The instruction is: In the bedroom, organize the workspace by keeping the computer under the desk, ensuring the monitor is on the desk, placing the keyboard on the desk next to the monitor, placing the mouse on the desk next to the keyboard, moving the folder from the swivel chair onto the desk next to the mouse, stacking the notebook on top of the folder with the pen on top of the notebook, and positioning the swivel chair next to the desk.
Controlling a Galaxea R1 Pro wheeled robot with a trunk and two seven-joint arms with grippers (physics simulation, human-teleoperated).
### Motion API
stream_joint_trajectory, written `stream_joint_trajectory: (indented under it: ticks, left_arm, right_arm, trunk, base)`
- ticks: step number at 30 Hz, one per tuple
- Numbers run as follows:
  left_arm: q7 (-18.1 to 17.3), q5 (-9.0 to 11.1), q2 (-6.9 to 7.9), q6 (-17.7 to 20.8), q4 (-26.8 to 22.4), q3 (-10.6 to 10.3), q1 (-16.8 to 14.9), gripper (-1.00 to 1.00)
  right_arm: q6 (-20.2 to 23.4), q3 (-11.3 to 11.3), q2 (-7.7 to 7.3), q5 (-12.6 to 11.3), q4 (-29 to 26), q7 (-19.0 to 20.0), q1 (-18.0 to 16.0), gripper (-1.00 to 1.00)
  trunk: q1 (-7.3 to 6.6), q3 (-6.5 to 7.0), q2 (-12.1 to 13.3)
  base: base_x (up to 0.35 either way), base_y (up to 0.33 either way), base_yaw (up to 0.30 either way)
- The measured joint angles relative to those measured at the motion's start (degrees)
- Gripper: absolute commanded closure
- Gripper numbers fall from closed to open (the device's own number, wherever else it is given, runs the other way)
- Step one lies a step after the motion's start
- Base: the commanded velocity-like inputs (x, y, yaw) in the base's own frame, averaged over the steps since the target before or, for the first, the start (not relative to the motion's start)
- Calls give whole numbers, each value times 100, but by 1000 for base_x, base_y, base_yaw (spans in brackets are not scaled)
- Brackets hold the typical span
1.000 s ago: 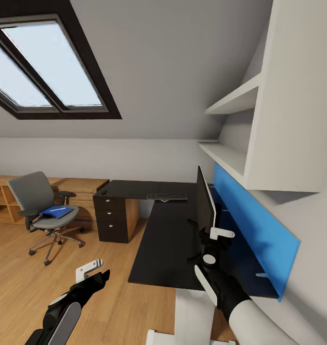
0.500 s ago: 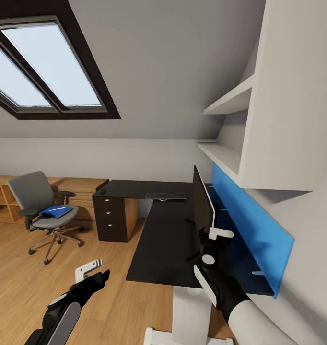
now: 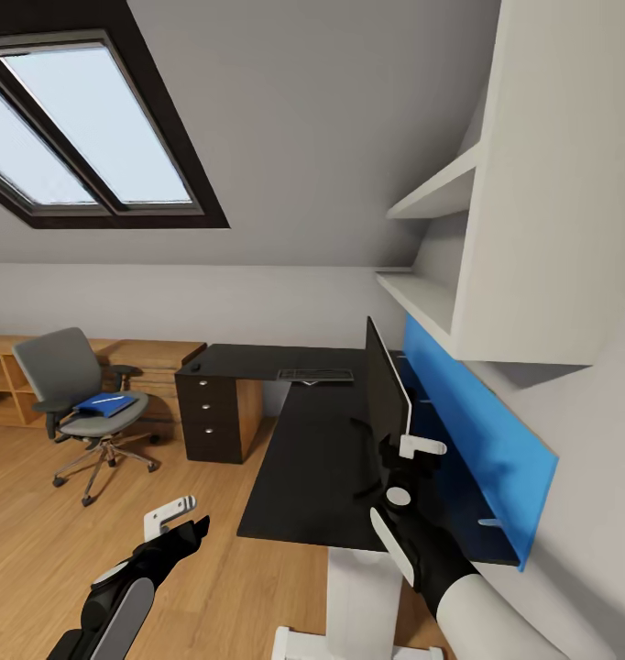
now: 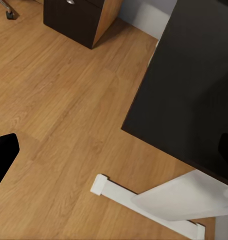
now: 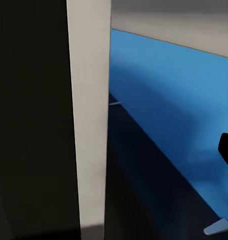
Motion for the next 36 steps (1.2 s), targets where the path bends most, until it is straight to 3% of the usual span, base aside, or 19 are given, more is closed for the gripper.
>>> stream_joint_trajectory:
  ticks: [9,32,34,36]
  left_arm:
    - [0,0,-1,0,0,0,0,-100]
    - [6,0,4,-8,66,39,0,-100]
    - [4,-5,2,-13,119,120,-1,-100]
    - [6,-8,10,-19,172,182,-1,-100]
  right_arm:
    - [1,2,2,-2,8,4,0,-100]
    - [-9,17,3,9,27,21,10,-100]
    - [-50,102,12,17,21,19,18,-100]
    - [-255,330,21,13,32,4,32,-100]
  trunk:
    - [2,0,2]
    - [3,0,1]
    - [3,0,1]
    - [1,0,0]
  base:
    - [-117,-1,0]
    - [-328,0,0]
    - [-265,0,0]
    - [-107,0,0]
